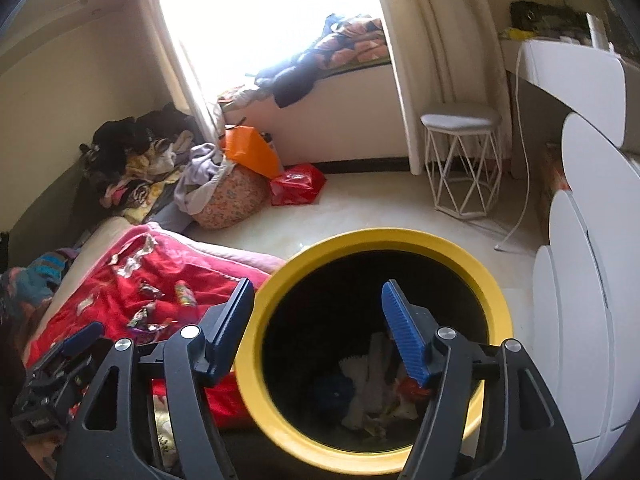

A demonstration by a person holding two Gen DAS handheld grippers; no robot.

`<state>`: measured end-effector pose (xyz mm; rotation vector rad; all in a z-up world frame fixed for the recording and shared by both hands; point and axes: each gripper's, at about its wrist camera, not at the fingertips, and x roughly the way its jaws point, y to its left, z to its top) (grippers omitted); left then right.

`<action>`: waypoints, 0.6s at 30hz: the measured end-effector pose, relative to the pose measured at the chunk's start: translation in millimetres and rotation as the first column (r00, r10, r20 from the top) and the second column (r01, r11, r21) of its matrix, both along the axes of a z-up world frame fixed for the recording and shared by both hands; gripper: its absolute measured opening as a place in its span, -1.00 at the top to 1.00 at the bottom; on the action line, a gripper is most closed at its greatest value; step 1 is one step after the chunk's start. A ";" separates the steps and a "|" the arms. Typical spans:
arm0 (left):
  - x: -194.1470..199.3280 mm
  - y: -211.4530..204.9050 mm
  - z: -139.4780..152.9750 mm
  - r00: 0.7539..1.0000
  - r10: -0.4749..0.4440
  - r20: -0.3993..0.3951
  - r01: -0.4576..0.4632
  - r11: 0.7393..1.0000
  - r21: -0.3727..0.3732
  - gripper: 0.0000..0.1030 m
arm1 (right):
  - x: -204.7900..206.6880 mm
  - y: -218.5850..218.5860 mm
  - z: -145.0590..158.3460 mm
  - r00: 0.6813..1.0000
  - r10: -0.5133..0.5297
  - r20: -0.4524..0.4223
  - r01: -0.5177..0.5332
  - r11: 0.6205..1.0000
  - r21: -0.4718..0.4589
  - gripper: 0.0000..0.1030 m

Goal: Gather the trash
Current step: 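Move both open grippers back over the wrappers on the bedspread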

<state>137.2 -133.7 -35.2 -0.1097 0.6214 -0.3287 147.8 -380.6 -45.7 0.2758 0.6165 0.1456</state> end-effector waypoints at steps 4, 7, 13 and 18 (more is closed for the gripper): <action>-3.3 12.2 8.8 0.999 0.029 0.027 -0.029 1.000 -0.003 -0.80 | -3.6 14.2 5.2 0.999 0.026 0.019 -0.026 1.000 -0.008 -0.26; -4.0 22.4 13.6 0.998 0.051 0.040 -0.050 0.999 -0.014 -0.80 | -6.0 26.0 9.0 0.998 0.051 0.030 -0.050 0.999 -0.013 -0.27; -4.6 41.9 17.3 0.994 0.096 0.045 -0.094 0.995 -0.035 -0.80 | -10.8 50.3 14.6 0.993 0.104 0.046 -0.103 0.994 -0.035 -0.30; -5.7 56.5 19.6 0.991 0.128 0.050 -0.126 0.991 -0.046 -0.80 | -13.8 71.9 17.3 0.988 0.149 0.049 -0.147 0.988 -0.049 -0.31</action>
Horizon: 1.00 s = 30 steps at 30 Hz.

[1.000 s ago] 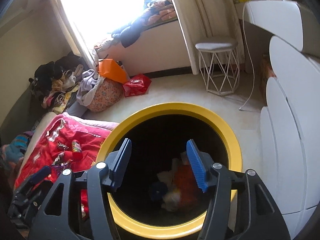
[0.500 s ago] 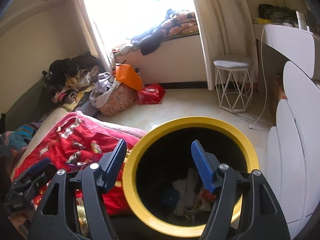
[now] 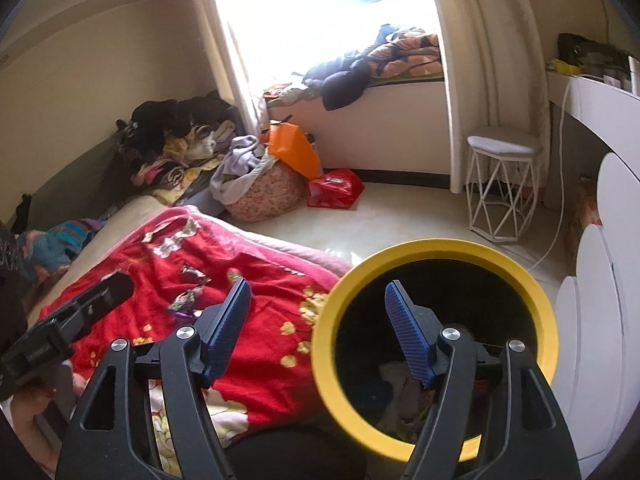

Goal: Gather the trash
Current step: 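Move both open grippers back over the wrappers on the bedspread, then grasp dark candy wrapper with left gripper while right gripper grasps red snack packet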

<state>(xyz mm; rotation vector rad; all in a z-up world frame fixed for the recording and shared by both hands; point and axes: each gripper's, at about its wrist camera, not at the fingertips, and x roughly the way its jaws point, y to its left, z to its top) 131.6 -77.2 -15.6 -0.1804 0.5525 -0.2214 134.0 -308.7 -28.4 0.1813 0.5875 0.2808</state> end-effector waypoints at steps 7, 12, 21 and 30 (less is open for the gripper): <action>-0.8 22.7 0.4 0.999 0.049 0.005 -0.049 0.999 -0.006 -0.80 | -2.8 27.0 -1.7 0.998 0.060 -0.003 -0.060 0.998 -0.023 -0.35; 1.7 40.0 -1.3 0.996 0.088 0.001 -0.088 0.996 -0.015 -0.80 | -3.2 43.4 -3.8 0.995 0.100 -0.007 -0.100 0.994 -0.035 -0.35; 10.0 78.4 -11.9 0.985 0.172 -0.026 -0.173 0.984 -0.032 -0.80 | -4.6 82.9 -9.5 0.984 0.180 -0.017 -0.180 0.982 -0.051 -0.35; 26.0 128.7 -27.7 0.955 0.273 -0.119 -0.282 0.957 -0.068 -0.80 | 4.3 130.1 -28.4 0.965 0.254 -0.069 -0.259 0.962 -0.090 -0.35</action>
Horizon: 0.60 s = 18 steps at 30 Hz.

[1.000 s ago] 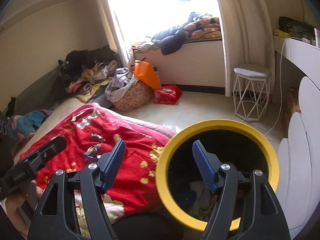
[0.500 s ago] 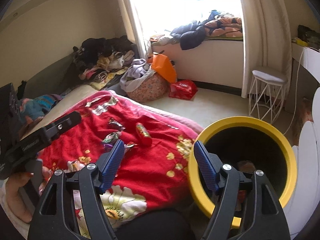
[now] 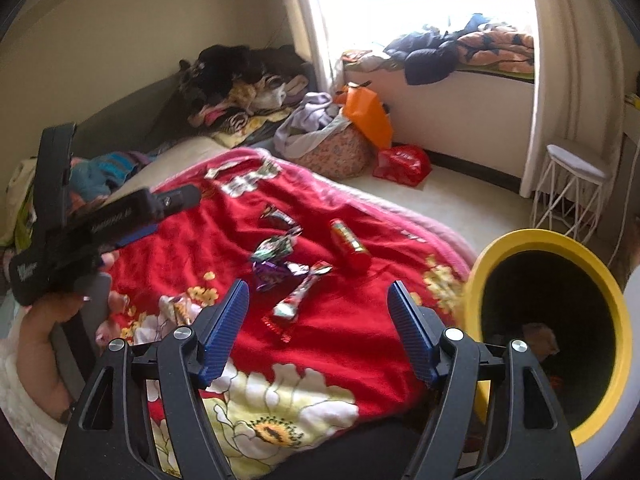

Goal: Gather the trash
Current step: 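Grasp dark candy wrapper with left gripper while right gripper grasps red snack packet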

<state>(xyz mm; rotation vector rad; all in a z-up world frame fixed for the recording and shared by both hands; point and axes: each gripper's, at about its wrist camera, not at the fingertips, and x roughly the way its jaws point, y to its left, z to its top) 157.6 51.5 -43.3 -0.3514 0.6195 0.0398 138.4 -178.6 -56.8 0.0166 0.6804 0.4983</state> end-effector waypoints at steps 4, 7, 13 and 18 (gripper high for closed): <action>7.7 17.2 -11.2 0.999 0.018 -0.036 -0.020 0.999 -0.044 -0.75 | 10.9 15.3 -14.3 0.999 0.016 -0.037 -0.016 1.000 -0.009 -0.35; 17.0 26.3 -19.3 0.998 0.014 -0.067 -0.019 0.997 -0.072 -0.56 | 17.4 21.8 -24.9 0.997 0.019 -0.069 -0.020 1.000 -0.012 -0.35; 41.9 22.0 -34.5 0.991 -0.053 -0.126 0.039 0.993 -0.115 -0.20 | 37.0 32.6 -42.4 0.992 0.007 -0.128 -0.009 1.000 -0.018 -0.33; 62.1 15.5 -48.9 0.979 -0.103 -0.177 0.073 0.983 -0.168 -0.02 | 51.7 39.9 -55.8 0.985 0.004 -0.174 -0.008 1.000 -0.023 -0.17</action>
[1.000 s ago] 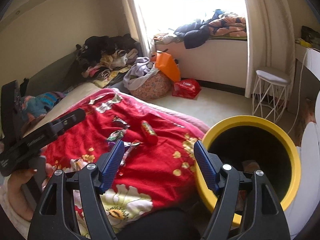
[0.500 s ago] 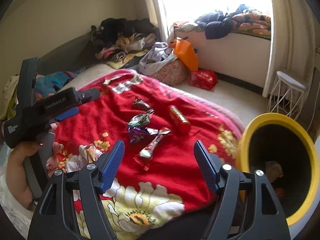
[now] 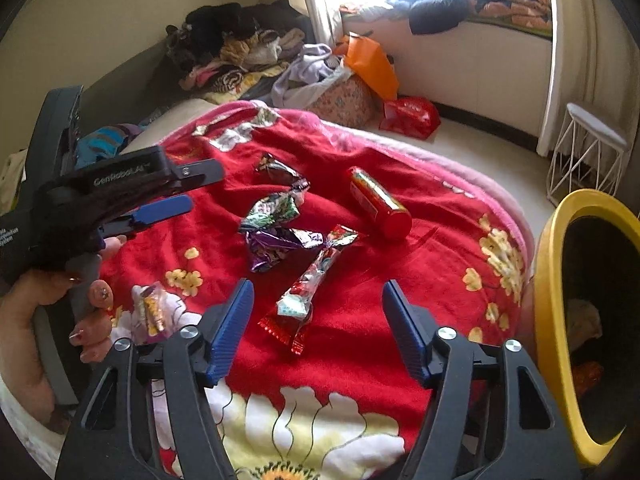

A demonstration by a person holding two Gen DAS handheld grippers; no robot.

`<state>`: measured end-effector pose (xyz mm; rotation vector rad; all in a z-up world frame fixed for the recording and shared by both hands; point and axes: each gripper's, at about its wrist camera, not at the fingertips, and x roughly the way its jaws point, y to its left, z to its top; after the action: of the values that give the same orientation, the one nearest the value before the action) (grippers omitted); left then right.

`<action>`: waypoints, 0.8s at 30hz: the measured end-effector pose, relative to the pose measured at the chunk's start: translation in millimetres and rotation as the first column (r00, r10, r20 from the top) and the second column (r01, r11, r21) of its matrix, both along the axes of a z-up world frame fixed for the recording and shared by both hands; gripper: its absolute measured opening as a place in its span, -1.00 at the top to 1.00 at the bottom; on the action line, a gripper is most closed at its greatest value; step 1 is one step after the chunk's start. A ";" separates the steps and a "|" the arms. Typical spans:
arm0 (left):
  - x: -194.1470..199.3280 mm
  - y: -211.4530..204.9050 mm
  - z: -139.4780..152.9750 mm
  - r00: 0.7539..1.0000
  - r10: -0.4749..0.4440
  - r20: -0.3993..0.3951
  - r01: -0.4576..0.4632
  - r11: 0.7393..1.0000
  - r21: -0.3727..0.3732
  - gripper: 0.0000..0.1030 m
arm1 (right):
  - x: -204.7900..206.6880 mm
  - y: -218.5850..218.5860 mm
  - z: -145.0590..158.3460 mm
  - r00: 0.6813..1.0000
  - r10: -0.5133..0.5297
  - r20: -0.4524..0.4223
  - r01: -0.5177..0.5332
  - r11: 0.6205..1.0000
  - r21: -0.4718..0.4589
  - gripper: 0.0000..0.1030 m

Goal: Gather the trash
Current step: 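Grasp dark candy wrapper with left gripper while right gripper grasps red snack packet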

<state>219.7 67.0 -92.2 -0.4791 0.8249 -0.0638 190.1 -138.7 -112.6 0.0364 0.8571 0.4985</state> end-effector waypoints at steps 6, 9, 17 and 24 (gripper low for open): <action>20.6 -5.3 -17.4 0.998 -0.020 -0.056 0.018 0.999 -0.048 0.12 | 13.9 5.4 -19.3 0.996 0.005 -0.087 -0.003 1.000 0.029 0.02; 27.7 -8.6 -24.5 0.997 -0.027 -0.077 0.022 0.998 -0.066 0.13 | 17.9 7.2 -24.0 0.994 0.008 -0.112 -0.003 0.999 0.041 0.14; 40.5 -9.7 -42.2 0.992 -0.027 -0.126 0.013 0.994 -0.111 0.33 | 16.9 6.8 -30.8 0.989 0.024 -0.143 -0.016 0.998 0.057 0.57; 34.7 -12.4 -42.6 0.992 -0.043 -0.119 0.030 0.994 -0.106 0.79 | 7.3 -0.3 -27.6 0.989 0.036 -0.142 -0.025 0.997 0.076 0.61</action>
<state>254.4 54.6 -134.8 -0.5704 0.9525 -0.1127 197.4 -139.0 -140.2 0.1288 0.9803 0.5614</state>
